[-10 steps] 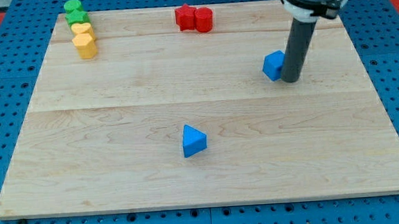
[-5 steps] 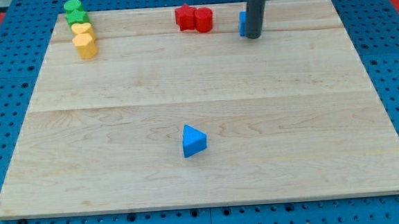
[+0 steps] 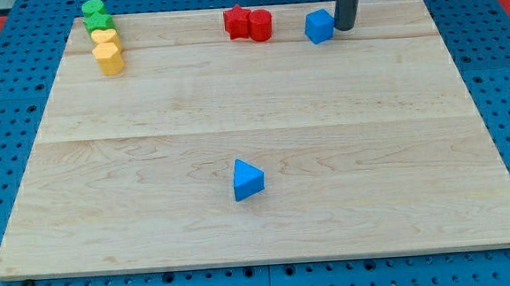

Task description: Push the blue cube to the center top

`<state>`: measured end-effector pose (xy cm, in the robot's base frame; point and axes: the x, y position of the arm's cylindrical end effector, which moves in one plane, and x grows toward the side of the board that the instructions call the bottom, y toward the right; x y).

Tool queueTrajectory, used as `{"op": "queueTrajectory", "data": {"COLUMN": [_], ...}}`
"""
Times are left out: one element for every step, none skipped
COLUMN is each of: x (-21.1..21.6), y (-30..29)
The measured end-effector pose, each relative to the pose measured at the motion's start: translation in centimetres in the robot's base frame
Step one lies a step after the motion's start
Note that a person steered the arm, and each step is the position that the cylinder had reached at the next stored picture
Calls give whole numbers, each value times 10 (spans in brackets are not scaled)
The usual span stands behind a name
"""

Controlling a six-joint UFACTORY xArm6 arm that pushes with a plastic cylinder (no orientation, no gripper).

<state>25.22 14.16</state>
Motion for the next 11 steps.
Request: {"op": "queueTrajectory", "data": {"x": [5, 7, 7, 1, -12, -17, -17, -16, -15, -1, 47], "y": [-5, -14, -38, -48, -48, -48, -48, -50, -53, -38, -29]}}
